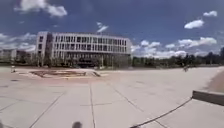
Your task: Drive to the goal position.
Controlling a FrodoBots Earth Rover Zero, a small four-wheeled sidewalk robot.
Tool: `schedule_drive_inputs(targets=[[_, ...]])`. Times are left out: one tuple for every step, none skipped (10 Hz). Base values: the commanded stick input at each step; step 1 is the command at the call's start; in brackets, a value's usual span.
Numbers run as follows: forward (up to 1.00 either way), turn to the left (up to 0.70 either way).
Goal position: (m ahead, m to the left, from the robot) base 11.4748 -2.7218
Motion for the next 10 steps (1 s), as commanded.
schedule_drive_inputs(targets=[[0.7, 0.0], [0.7, 0.0], [0.7, 0.0], [0.7, 0.0], [0.7, 0.0], [0.7, 0.0], [0.7, -0.12], [0.7, -0.29], [0.7, -0.19], [0.7, -0.04]])
